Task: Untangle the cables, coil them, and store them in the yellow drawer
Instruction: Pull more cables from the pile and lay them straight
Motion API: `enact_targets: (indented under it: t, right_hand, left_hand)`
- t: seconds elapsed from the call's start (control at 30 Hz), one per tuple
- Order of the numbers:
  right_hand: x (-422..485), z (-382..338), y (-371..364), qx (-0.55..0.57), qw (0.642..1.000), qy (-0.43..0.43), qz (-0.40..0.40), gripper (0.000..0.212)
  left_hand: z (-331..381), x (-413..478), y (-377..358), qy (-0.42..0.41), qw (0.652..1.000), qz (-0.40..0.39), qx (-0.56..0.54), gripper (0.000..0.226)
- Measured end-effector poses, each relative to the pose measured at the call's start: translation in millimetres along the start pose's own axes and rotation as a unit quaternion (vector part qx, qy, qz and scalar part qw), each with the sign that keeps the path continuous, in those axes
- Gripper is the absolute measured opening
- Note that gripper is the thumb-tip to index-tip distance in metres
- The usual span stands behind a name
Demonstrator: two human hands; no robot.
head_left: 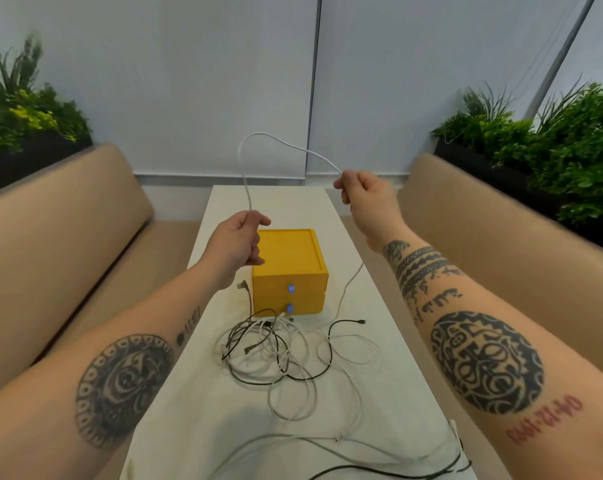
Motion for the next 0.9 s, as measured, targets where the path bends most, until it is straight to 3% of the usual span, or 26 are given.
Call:
enact_targets:
  t: [0.2, 0.33, 0.43, 0.57, 0.73, 0.8, 0.9]
  right_hand:
    - [-10.4, 6.4, -11.9, 0.016, 1.000, -0.001, -0.014, 0.029]
    - [-17.8, 16.0, -13.5, -0.090, 0.994, -0.010, -0.061, 0.029]
    - [-30.4, 56.9, -7.0, -0.158, 0.981, -0.061, -0.092, 0.028]
    - [-48.7, 123.5, 5.8, -0.190, 0.971, -0.130, -0.063, 0.024]
    - [-78.4, 184.4, 15.7, -0.264, 0.945, -0.186, -0.044, 0.036]
    - [-95.4, 194.2, 20.9, -0.370, 0.919, -0.134, -0.009, 0.042]
    - [-125.7, 191.2, 23.7, -0.451, 0.891, 0.039, -0.024, 0.029]
  left_hand:
    - [6.2, -6.7, 3.2, 0.033, 0.997, -0.060, 0.024, 0.034]
    - [-7.7, -14.4, 6.5, 0.083, 0.996, -0.035, 0.000, 0.029]
    - [-24.7, -20.0, 13.4, 0.129, 0.992, -0.006, 0.008, 0.028]
    - [-44.8, -26.7, 21.3, 0.148, 0.989, 0.013, -0.007, 0.045]
    - [-57.1, -37.7, 13.7, 0.137, 0.988, -0.041, -0.058, 0.031]
    - [-62.0, -41.3, 8.5, 0.147, 0.982, -0.054, -0.103, 0.026]
    - [-65.9, -45.1, 5.4, 0.166, 0.964, -0.091, -0.185, 0.033]
Point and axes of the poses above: each hand's wrist, its own x-axis towards the middle knuckle, its own y-axis out of the back of the hand, z = x × y, the point moved 3 cm from there along x, towards the middle knuckle, and after that the axes turned 6 degrees about x, right-handed, at the moved point
